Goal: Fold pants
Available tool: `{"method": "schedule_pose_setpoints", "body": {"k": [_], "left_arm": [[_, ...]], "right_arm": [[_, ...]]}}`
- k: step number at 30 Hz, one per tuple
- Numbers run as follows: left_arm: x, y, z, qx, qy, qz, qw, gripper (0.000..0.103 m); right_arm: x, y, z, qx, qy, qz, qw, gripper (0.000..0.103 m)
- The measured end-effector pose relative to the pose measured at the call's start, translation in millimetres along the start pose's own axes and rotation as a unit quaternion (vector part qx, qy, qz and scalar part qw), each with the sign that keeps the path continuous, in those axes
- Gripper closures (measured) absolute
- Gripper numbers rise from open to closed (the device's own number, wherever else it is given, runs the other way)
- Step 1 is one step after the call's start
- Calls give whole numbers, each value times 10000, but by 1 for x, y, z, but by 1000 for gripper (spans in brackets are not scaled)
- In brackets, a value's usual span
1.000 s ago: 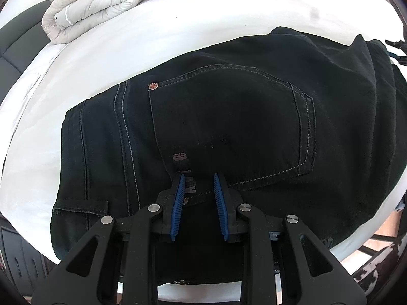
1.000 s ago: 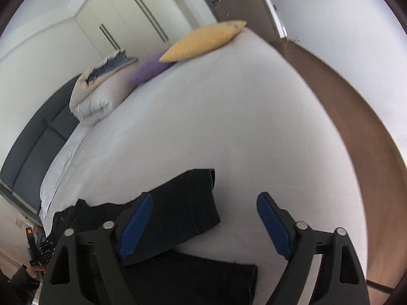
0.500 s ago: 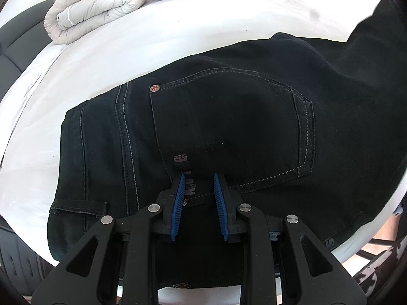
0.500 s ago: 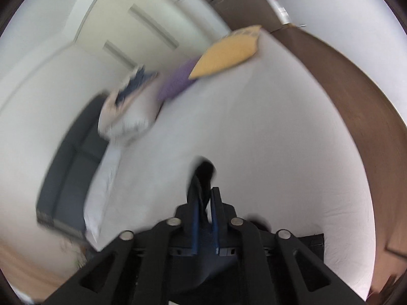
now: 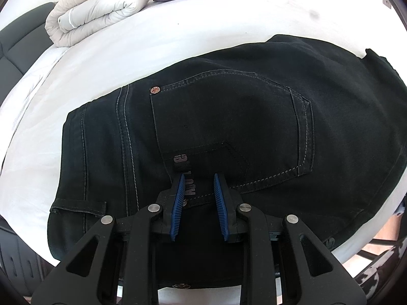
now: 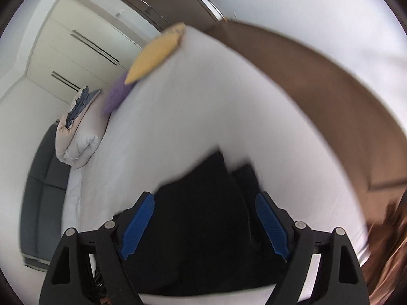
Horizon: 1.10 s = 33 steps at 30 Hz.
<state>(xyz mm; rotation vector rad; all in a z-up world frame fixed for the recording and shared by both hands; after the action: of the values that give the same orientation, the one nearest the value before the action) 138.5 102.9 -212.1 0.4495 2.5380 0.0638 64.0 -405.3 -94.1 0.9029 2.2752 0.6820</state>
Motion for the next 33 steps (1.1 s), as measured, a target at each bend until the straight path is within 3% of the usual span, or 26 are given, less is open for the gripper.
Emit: {"method": "schedule_pose_setpoints", "body": {"k": [3, 7, 15, 25, 28, 29, 33], "left_arm": [[0, -2, 1, -6, 0, -1, 10000, 80], [0, -4, 1, -22, -9, -2, 10000, 80], [1, -8, -2, -73, -43, 6, 10000, 80], [2, -7, -4, -12, -70, -55, 10000, 80], [2, -4, -6, 4, -79, -65, 9999, 80], [2, -3, -6, 10, -81, -70, 9999, 80], [2, 0, -8, 21, -88, -81, 9999, 80]], "right_arm": [[51, -27, 27, -333, 285, 649, 9969, 21], [88, -55, 36, -761, 46, 1384, 9874, 33], [84, -59, 42, -1033, -195, 1764, 9787, 34], [82, -52, 54, -1077, -843, 2038, 9694, 34], [82, -50, 59, -1110, -908, 2142, 9662, 54], [82, -49, 61, -1150, -877, 2154, 9658, 65], [80, -47, 71, -1019, -858, 2137, 9678, 72]]}}
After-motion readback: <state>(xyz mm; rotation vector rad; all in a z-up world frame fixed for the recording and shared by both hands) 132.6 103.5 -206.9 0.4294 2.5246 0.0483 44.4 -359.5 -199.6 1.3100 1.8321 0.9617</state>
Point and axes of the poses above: each gripper's, at about its wrist camera, not at the fingertips, and z roughly the way its jaws point, y to its left, x to its underside, the point moved 4 cm from there along z, roughly the way its jaws point
